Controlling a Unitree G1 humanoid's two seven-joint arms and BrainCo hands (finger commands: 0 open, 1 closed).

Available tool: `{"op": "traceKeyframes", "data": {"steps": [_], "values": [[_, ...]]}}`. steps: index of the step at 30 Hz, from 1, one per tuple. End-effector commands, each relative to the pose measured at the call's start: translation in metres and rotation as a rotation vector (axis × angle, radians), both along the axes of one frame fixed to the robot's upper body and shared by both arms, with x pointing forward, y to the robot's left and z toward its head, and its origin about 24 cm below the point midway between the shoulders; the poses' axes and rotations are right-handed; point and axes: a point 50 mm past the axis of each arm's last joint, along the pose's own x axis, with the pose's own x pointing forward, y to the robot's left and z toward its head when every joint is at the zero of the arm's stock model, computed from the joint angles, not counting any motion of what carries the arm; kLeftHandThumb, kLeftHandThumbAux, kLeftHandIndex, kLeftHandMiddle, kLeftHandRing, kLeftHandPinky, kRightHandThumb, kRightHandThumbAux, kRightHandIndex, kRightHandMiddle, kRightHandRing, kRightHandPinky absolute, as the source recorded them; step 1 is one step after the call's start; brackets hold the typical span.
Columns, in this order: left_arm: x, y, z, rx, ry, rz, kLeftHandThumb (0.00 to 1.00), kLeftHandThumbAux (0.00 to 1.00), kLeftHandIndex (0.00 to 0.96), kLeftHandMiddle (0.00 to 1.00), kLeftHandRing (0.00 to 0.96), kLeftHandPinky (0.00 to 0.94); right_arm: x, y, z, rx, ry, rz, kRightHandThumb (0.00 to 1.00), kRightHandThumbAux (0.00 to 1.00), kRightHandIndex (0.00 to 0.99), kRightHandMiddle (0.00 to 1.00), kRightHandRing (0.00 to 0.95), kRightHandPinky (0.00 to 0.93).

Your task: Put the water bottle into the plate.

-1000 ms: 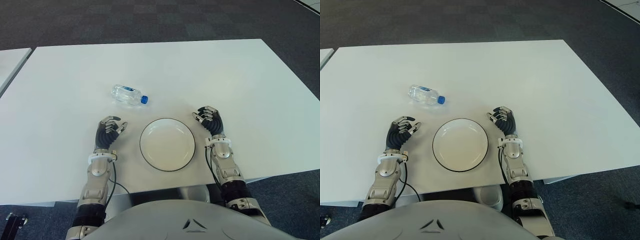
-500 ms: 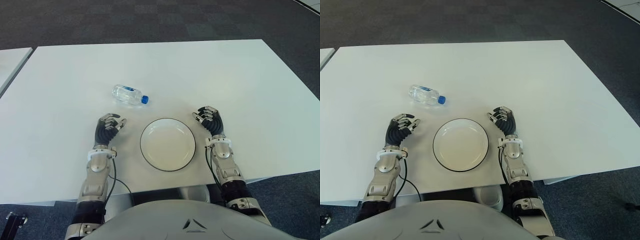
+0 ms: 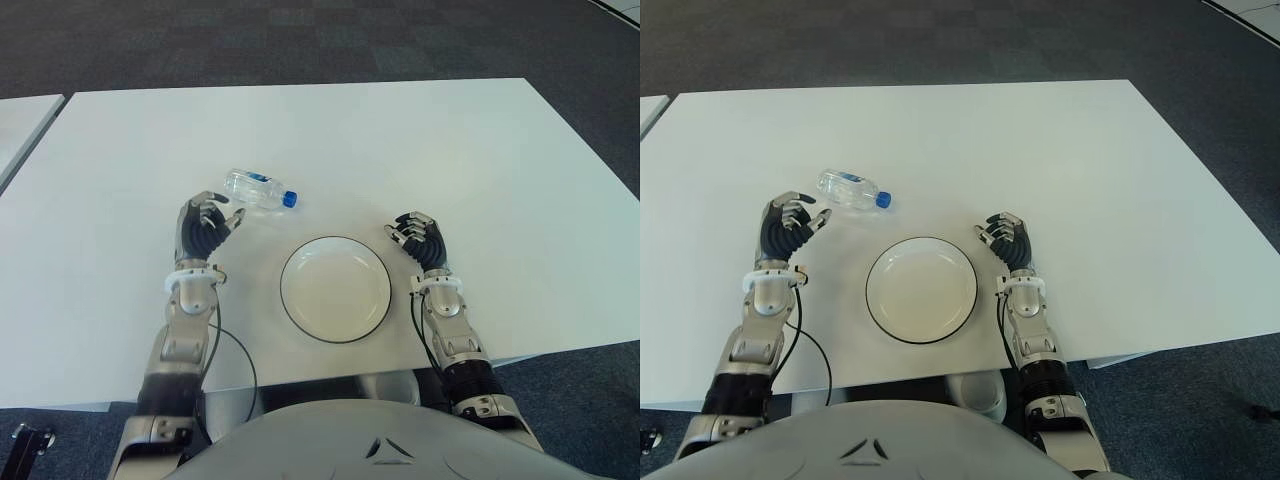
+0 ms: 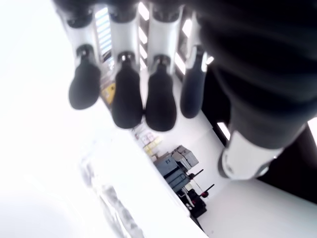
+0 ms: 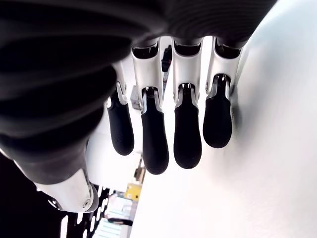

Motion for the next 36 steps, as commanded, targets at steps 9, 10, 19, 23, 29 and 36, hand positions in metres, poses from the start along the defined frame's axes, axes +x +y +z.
{"op": "traceKeyframes", "data": {"steps": [9, 10, 19, 23, 29, 36], "values": [[0.030, 0.006, -0.012, 0.409, 0.017, -0.035, 0.706, 0.712, 0.430, 0.576, 0.556, 0.522, -0.003, 0.002, -0.008, -0.005, 0.045, 0.009, 0.704, 0.730, 0.428, 0.570, 0.591, 0.597], [0.032, 0.006, -0.012, 0.431, 0.013, -0.050, 0.706, 0.711, 0.429, 0.552, 0.533, 0.504, -0.003, 0.002, -0.009, -0.005, 0.046, 0.009, 0.704, 0.730, 0.428, 0.569, 0.590, 0.596], [0.050, 0.009, -0.010, 0.509, 0.021, -0.106, 0.789, 0.682, 0.434, 0.399, 0.362, 0.361, -0.003, 0.002, -0.009, 0.002, 0.043, 0.006, 0.703, 0.730, 0.428, 0.570, 0.587, 0.596], [0.056, 0.010, -0.010, 0.536, 0.011, -0.120, 0.729, 0.658, 0.381, 0.287, 0.262, 0.281, -0.003, 0.003, -0.009, 0.005, 0.039, 0.004, 0.703, 0.730, 0.428, 0.572, 0.590, 0.603], [0.063, 0.008, -0.008, 0.580, -0.024, -0.149, 0.686, 0.494, 0.164, 0.155, 0.139, 0.142, -0.003, 0.004, -0.010, 0.009, 0.038, 0.000, 0.704, 0.730, 0.428, 0.575, 0.594, 0.605], [0.073, 0.003, -0.013, 0.646, 0.024, -0.201, 0.664, 0.410, 0.025, 0.015, 0.013, 0.011, -0.004, 0.004, -0.011, 0.012, 0.031, 0.005, 0.703, 0.730, 0.428, 0.577, 0.596, 0.602]]}}
